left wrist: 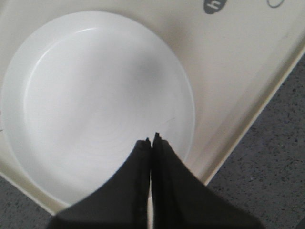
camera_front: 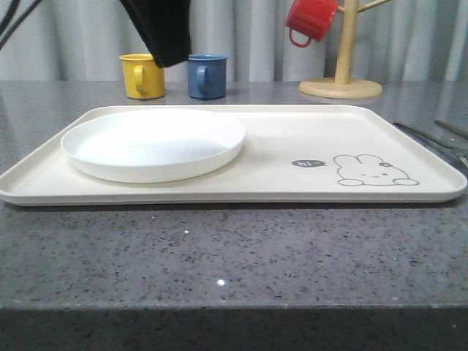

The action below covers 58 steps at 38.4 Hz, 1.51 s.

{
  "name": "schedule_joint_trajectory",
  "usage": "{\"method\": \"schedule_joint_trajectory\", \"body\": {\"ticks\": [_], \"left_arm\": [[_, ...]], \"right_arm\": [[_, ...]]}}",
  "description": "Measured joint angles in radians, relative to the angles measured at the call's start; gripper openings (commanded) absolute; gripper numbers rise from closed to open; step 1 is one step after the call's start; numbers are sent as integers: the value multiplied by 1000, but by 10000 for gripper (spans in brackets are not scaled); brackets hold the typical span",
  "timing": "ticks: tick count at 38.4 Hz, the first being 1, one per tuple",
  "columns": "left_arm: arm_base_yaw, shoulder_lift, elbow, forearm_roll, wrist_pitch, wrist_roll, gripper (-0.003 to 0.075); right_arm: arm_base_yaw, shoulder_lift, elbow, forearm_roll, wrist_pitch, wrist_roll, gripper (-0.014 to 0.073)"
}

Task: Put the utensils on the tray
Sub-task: 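Lift the white plate onto the tray end nearest the left gripper, release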

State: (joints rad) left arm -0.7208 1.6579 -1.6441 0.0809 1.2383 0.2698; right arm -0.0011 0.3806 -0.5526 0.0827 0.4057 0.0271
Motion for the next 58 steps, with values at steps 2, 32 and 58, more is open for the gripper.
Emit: {"method": "schedule_joint_trajectory", "body": {"ticks": [2, 32, 58], "left_arm": [[45, -29, 13, -2, 2, -16, -18], [554, -1196, 1110, -196, -692, -64, -18], [554, -1663, 1289, -206, -791, -66, -18]], "right_arm": [[0, 0, 0, 0, 0, 0, 654], [0, 0, 0, 0, 0, 0, 654], [0, 0, 0, 0, 0, 0, 654]]}}
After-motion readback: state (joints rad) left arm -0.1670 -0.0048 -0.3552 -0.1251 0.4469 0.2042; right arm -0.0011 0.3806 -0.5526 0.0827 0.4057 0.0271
